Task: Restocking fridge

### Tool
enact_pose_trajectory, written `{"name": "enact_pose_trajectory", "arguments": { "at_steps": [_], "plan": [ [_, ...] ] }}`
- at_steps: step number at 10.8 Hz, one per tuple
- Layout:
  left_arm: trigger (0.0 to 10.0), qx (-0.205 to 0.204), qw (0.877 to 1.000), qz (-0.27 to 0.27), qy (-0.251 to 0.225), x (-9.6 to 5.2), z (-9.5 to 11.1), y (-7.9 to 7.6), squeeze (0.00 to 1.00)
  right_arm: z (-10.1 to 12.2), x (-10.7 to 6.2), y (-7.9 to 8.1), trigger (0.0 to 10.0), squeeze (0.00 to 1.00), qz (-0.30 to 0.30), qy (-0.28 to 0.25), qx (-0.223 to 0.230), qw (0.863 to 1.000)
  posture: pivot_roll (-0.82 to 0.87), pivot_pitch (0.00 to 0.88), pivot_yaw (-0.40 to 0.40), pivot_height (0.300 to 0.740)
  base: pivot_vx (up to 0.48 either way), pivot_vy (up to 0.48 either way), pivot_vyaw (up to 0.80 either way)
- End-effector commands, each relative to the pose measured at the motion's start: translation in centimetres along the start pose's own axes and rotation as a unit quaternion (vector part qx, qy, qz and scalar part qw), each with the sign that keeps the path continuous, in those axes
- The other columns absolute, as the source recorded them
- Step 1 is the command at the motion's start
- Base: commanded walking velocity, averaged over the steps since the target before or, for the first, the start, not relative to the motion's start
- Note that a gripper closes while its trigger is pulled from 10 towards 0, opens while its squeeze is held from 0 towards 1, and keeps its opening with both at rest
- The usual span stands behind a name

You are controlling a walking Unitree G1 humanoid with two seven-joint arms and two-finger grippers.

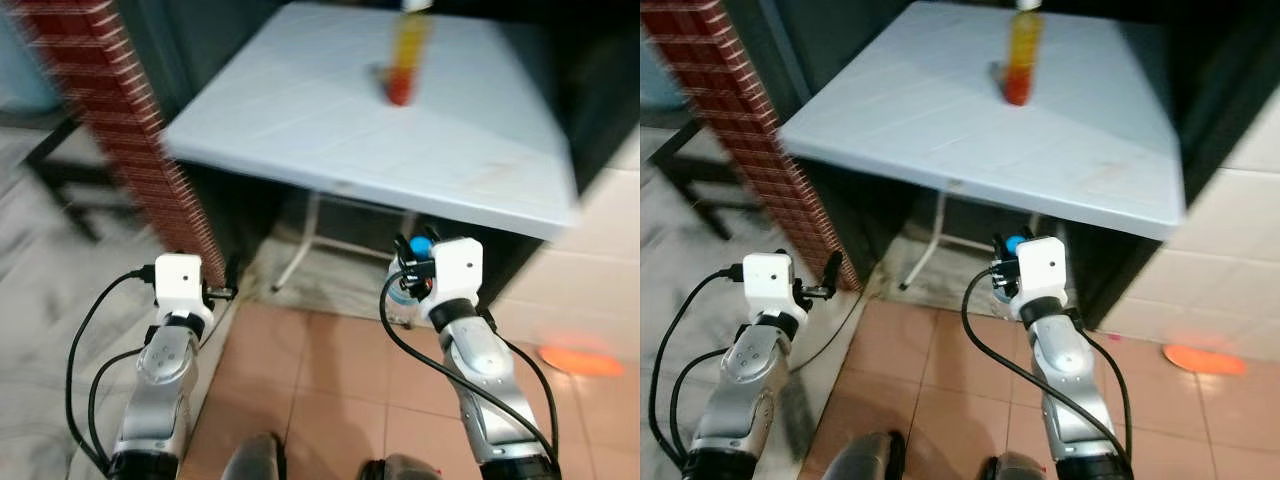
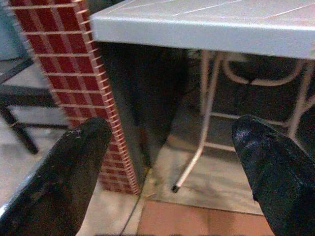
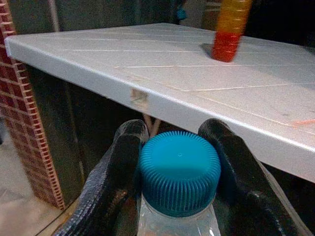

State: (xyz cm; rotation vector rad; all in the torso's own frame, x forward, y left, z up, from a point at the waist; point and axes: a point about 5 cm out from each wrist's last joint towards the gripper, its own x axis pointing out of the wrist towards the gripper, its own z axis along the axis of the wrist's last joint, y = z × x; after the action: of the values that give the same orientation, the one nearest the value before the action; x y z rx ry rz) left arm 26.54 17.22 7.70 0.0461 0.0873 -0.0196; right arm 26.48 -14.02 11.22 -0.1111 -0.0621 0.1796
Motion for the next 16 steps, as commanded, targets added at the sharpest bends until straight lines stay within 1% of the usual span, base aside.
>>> {"name": "enact_pose_trajectory", "arguments": {
  "at_steps": [1,3,4,5,7,9,10,11,13,15,16],
  "plan": [
    [10.0,0.016,1.000,0.013,-0.015,-0.2,0.6,0.5,0.00,0.6,0.0,0.0,10.0,0.00,0.001,-0.021,-0.007,1.000,-0.01,0.132,0.045,0.740,0.000,0.000,0.80],
    [10.0,0.023,0.999,0.024,-0.017,-0.3,0.6,1.0,0.00,0.9,0.3,0.3,10.0,0.00,0.012,-0.031,-0.013,0.999,0.00,0.128,0.050,0.740,0.000,0.000,0.80],
    [10.0,0.032,0.999,0.025,-0.021,0.1,1.0,1.0,0.00,1.6,1.0,0.7,10.0,0.00,0.019,-0.047,-0.013,0.999,0.03,0.144,0.063,0.740,0.000,0.000,0.80],
    [10.0,0.034,0.999,0.027,-0.022,0.1,1.1,0.9,0.00,1.5,1.1,0.7,10.0,0.00,0.020,-0.048,-0.012,0.999,0.04,0.144,0.047,0.740,0.000,0.000,0.80],
    [10.0,0.040,0.998,0.035,-0.029,0.1,1.2,0.6,0.00,1.6,1.6,1.0,10.0,0.00,0.039,-0.050,-0.012,0.998,0.04,0.138,0.028,0.740,0.000,0.000,0.80],
    [10.0,0.053,0.997,0.022,-0.042,-0.3,1.6,-0.2,0.00,2.0,2.4,0.9,10.0,0.00,0.041,-0.058,-0.014,0.997,0.06,0.139,0.020,0.740,0.000,0.000,0.80],
    [10.0,0.051,0.998,0.023,-0.041,-0.3,1.6,-0.2,0.00,2.1,2.7,0.9,10.0,0.00,0.041,-0.061,-0.013,0.997,0.06,0.138,0.017,0.740,0.000,0.000,0.80],
    [10.0,0.047,0.998,0.027,-0.039,-0.2,1.6,-0.1,0.00,2.1,2.6,1.1,10.0,0.00,0.047,-0.062,-0.011,0.997,0.05,0.136,0.013,0.740,0.000,0.000,0.80],
    [10.0,0.041,0.998,0.022,-0.043,0.0,1.8,-0.6,0.00,2.1,2.7,0.9,10.0,0.00,0.055,-0.062,-0.015,0.996,0.03,0.139,0.005,0.740,0.000,0.000,0.80],
    [10.0,0.043,0.998,0.021,-0.043,0.0,1.7,-0.8,0.00,2.0,3.0,0.6,10.0,0.00,0.046,-0.063,-0.016,0.997,0.02,0.128,0.014,0.740,0.000,0.000,0.80],
    [10.0,0.046,0.998,0.023,-0.047,0.3,1.9,-0.7,0.00,2.1,3.0,1.0,10.0,0.00,0.060,-0.063,0.005,0.996,0.02,0.126,0.018,0.740,0.000,0.000,0.00]
  ]
}}
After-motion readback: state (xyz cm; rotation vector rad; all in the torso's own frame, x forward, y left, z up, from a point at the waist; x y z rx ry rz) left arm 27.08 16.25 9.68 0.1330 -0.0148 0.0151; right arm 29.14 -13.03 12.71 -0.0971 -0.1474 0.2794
